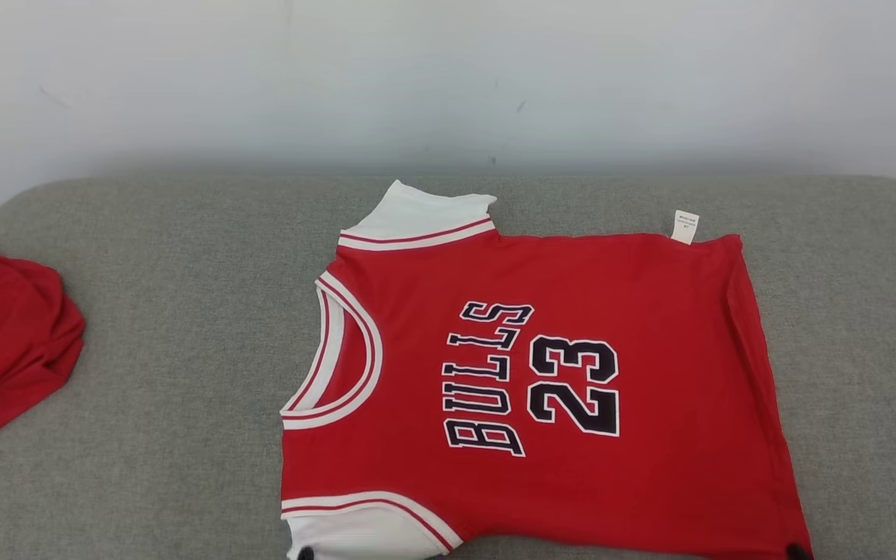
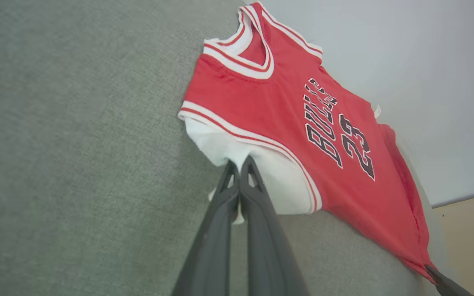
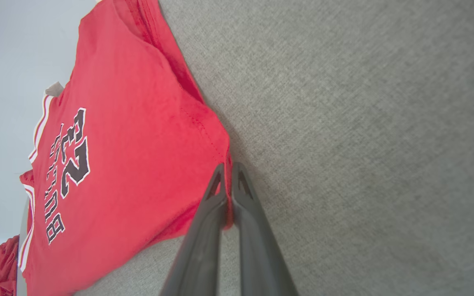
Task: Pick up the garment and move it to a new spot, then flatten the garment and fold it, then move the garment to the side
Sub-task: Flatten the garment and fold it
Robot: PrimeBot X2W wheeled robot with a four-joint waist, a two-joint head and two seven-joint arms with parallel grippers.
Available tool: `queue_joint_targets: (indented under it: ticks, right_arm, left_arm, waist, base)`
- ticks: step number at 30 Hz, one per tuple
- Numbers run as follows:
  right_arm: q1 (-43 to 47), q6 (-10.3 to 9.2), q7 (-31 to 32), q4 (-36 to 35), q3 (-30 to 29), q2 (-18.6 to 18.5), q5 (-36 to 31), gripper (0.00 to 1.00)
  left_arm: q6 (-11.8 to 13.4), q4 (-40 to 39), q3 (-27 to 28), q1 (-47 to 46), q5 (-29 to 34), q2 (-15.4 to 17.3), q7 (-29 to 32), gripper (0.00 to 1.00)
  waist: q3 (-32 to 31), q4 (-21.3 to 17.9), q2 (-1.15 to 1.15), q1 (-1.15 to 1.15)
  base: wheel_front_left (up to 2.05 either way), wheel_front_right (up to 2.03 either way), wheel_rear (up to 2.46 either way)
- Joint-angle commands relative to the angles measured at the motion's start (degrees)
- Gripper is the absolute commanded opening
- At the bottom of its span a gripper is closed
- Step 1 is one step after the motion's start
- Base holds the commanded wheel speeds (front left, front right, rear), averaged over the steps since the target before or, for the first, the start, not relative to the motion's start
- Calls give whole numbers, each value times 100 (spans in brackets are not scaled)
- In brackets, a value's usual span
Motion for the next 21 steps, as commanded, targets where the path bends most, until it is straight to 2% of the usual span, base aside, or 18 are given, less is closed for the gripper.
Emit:
queue_joint_targets:
  ticks: [1, 12, 16, 21]
  right_arm:
    - [-96, -12, 22, -42, 15, -4, 54, 0]
    - [-1117, -12, 450, 1, -43, 0, 198, 0]
    - [-1822, -12, 729, 109, 131, -4, 519, 0]
    - [-2377, -12, 790, 274, 304, -3, 333, 0]
  left_arm:
    - [-32, -60, 40, -224, 90, 58, -35, 0]
    - [-192, -69, 151, -1820, 343, 447, 440, 0]
    - [-316, 389, 172, -2735, 425, 545, 716, 0]
    - [-516, 1064, 226, -3442, 307, 485, 837, 0]
  waist:
    - [15, -11, 0, 0]
    - [432, -409, 0, 0]
    - [656, -604, 0, 0]
    - [774, -712, 0, 0]
  base:
    - [0, 0, 0]
    - [0, 0, 0]
    - [0, 0, 0]
    - [0, 0, 0]
